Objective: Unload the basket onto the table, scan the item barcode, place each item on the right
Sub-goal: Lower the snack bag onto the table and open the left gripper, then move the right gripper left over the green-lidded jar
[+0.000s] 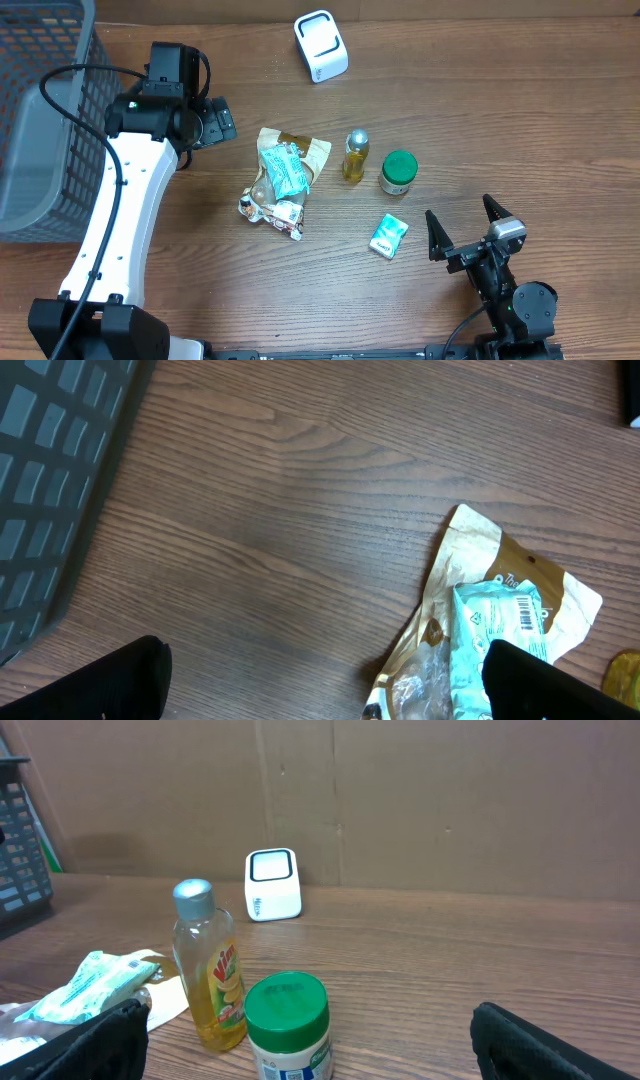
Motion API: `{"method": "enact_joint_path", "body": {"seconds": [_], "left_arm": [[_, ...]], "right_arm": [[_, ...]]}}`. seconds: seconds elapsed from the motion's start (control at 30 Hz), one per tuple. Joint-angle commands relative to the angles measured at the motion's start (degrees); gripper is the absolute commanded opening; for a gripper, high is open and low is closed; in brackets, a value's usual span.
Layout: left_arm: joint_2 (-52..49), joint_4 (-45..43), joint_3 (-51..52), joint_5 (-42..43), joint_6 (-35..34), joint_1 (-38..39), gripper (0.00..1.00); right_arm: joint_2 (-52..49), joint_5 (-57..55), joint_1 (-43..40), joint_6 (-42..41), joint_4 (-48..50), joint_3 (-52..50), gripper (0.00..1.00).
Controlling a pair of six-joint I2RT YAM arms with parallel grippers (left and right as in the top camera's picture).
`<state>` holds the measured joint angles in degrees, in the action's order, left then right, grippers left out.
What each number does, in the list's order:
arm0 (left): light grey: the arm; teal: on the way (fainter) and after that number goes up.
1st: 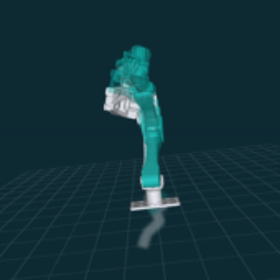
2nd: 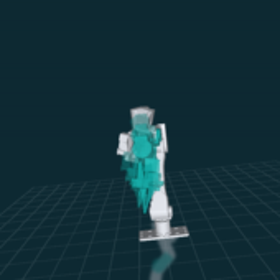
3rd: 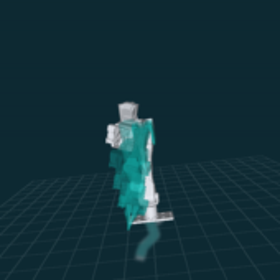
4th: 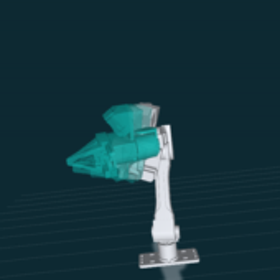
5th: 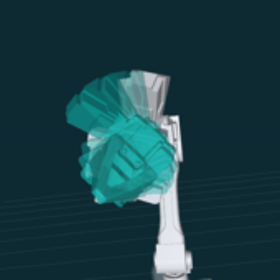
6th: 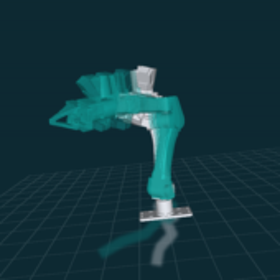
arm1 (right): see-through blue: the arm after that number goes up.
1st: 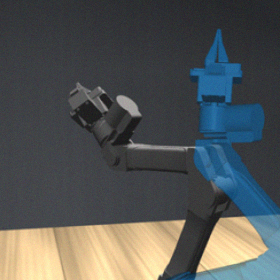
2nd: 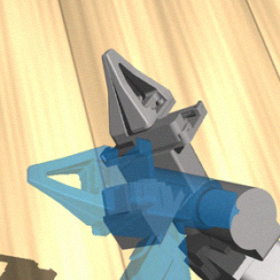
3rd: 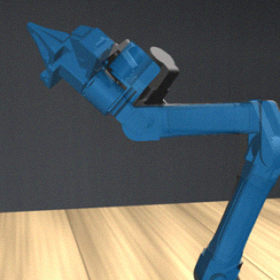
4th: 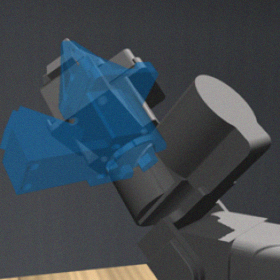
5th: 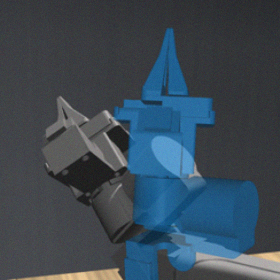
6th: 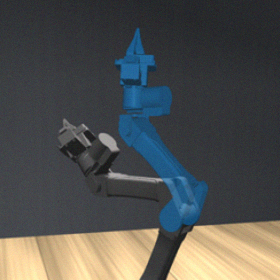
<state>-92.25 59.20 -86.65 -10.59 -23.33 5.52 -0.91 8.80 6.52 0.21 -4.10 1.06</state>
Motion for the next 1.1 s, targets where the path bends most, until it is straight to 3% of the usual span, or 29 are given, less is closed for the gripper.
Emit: {"method": "enact_joint_path", "body": {"seconds": [0.0,0.93,1.07], "left_arm": [[0.04,0.15,-0.57,-0.70,1.53,0.13,1.00],[0.07,0.15,-0.57,-0.70,1.53,0.13,0.99],[0.04,0.15,-0.57,-0.72,1.51,0.13,1.00]], "right_arm": [[0.17,0.31,0.15,-0.15,0.28,-0.61,1.00],[0.20,2.43,0.15,-0.31,2.34,-0.59,1.00],[0.20,6.29,0.15,-6.27,4.37,-0.39,1.00]]}}
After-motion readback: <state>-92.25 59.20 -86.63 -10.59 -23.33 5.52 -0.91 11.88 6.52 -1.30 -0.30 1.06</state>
